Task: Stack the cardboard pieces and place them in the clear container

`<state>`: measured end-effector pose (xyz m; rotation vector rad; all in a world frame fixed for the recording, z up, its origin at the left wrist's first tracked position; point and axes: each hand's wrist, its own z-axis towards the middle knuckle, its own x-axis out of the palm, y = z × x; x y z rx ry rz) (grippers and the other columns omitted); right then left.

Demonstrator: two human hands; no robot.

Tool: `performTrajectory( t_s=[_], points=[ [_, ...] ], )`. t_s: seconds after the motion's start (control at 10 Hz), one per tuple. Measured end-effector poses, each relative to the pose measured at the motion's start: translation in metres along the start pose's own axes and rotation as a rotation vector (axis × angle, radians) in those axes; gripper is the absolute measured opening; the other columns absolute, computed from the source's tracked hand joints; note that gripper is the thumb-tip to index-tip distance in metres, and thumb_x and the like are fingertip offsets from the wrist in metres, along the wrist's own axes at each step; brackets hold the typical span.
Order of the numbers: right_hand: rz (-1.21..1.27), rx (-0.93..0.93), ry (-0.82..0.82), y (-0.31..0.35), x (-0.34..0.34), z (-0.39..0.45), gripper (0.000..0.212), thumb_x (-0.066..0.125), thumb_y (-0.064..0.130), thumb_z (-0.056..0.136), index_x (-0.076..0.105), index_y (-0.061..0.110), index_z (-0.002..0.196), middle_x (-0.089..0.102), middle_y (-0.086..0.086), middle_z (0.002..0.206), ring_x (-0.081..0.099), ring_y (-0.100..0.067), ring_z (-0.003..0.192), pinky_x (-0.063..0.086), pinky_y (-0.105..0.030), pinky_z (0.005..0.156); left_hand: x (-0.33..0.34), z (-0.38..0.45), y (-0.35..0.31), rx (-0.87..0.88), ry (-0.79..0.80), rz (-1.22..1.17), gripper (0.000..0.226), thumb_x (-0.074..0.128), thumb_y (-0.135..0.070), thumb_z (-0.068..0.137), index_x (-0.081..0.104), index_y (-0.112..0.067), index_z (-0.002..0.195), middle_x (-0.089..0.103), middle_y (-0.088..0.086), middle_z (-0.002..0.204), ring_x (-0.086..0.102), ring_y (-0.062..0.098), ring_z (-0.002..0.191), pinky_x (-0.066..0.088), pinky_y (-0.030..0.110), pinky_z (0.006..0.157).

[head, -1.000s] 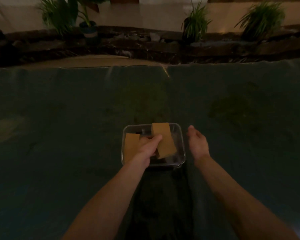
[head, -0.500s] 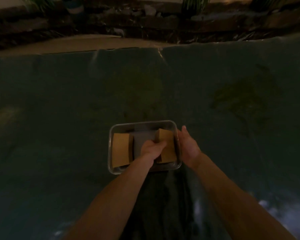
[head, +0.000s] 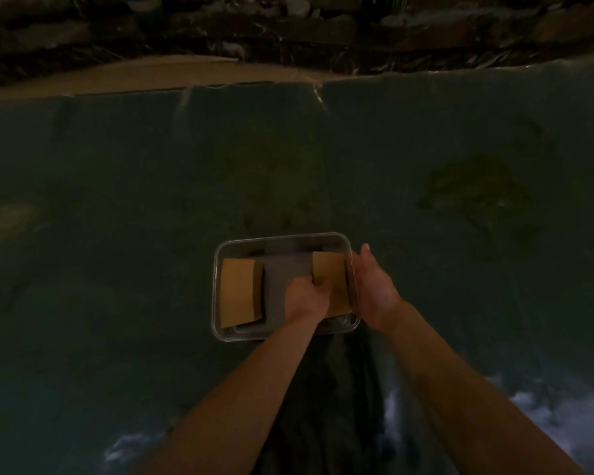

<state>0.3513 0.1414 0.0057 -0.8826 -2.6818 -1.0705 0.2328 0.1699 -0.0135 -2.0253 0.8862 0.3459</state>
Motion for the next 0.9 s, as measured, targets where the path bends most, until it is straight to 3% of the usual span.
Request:
performTrajectory(
  t_s=[0.1,0.3,0.4,0.5,0.6,0.7,0.8,0.9],
  points=[
    [-0.030,0.007,-0.006,0.001,0.000,-0.001,0.065,0.022,0.059,0.102,0.066,0.020,0.128,0.069,-0.015,0.127,0.062,-0.032,0.121,0.052,-0.043,0.096,-0.002,-0.001,-0.001,-0.018,0.070,0.039,0.018,0.053,-0.030,0.097,0.060,-0.020,0.083,0.061,0.003,0.094,0.059,0.016,0.088,0.042,0.025,0.073],
    [0.003,0.003,-0.002,0.000,-0.002,-0.002,0.066,0.024,0.063,0.100,0.066,0.021,0.127,0.067,-0.017,0.129,0.061,-0.035,0.121,0.042,-0.052,0.109,0.000,-0.004,-0.006,-0.005,0.089,0.167,0.022,0.047,-0.028,0.101,0.050,-0.020,0.081,0.052,0.009,0.111,0.051,0.021,0.109,0.040,0.035,0.092],
    [0.007,-0.005,0.025,0.000,-0.002,-0.003,0.065,0.023,0.062,0.100,0.066,0.022,0.127,0.066,-0.016,0.131,0.061,-0.033,0.122,0.042,-0.051,0.109,0.000,-0.002,-0.006,0.001,0.114,0.189,0.014,0.046,-0.028,0.101,0.052,-0.017,0.094,0.050,0.013,0.122,0.047,0.021,0.110,0.039,0.036,0.093],
    [-0.003,-0.020,0.008,0.002,-0.001,-0.004,0.063,0.023,0.057,0.103,0.054,0.018,0.141,0.056,-0.019,0.143,0.053,-0.037,0.131,0.039,-0.048,0.111,-0.003,-0.001,-0.005,0.035,0.160,0.244,0.027,0.043,-0.031,0.101,0.052,-0.013,0.119,0.043,0.016,0.133,0.046,0.027,0.119,0.038,0.042,0.100],
    [-0.040,-0.040,-0.012,0.004,0.000,-0.008,0.062,0.023,0.054,0.104,0.048,0.015,0.145,0.051,-0.018,0.148,0.049,-0.036,0.134,0.043,-0.043,0.105,-0.006,-0.001,-0.005,0.049,0.177,0.311,0.036,0.042,-0.034,0.101,0.048,-0.012,0.129,0.040,0.016,0.138,0.042,0.030,0.125,0.036,0.044,0.104],
    [-0.120,-0.053,-0.063,0.004,0.002,-0.017,0.058,0.029,0.060,0.100,0.069,0.023,0.123,0.070,-0.013,0.124,0.065,-0.028,0.116,0.051,-0.043,0.096,-0.010,0.004,-0.004,0.047,0.196,0.323,0.040,0.039,-0.038,0.100,0.051,-0.011,0.127,0.047,0.017,0.136,0.043,0.031,0.127,0.034,0.046,0.107],
    [-0.184,-0.090,-0.170,0.001,0.004,-0.027,0.055,0.037,0.064,0.096,0.074,0.024,0.111,0.073,-0.009,0.114,0.067,-0.026,0.110,0.052,-0.044,0.097,-0.018,0.000,-0.001,0.052,0.182,0.286,0.043,0.036,-0.039,0.101,0.055,-0.010,0.126,0.053,0.017,0.131,0.050,0.031,0.121,0.039,0.047,0.107],
    [-0.361,-0.235,-0.270,-0.002,0.003,-0.040,0.057,0.039,0.061,0.097,0.062,0.024,0.134,0.062,-0.003,0.137,0.055,-0.022,0.128,0.039,-0.034,0.108,-0.035,-0.010,0.006,0.132,0.060,0.251,0.044,0.034,-0.038,0.103,0.056,-0.008,0.126,0.056,0.018,0.130,0.058,0.030,0.112,0.046,0.045,0.100]
  ],
)
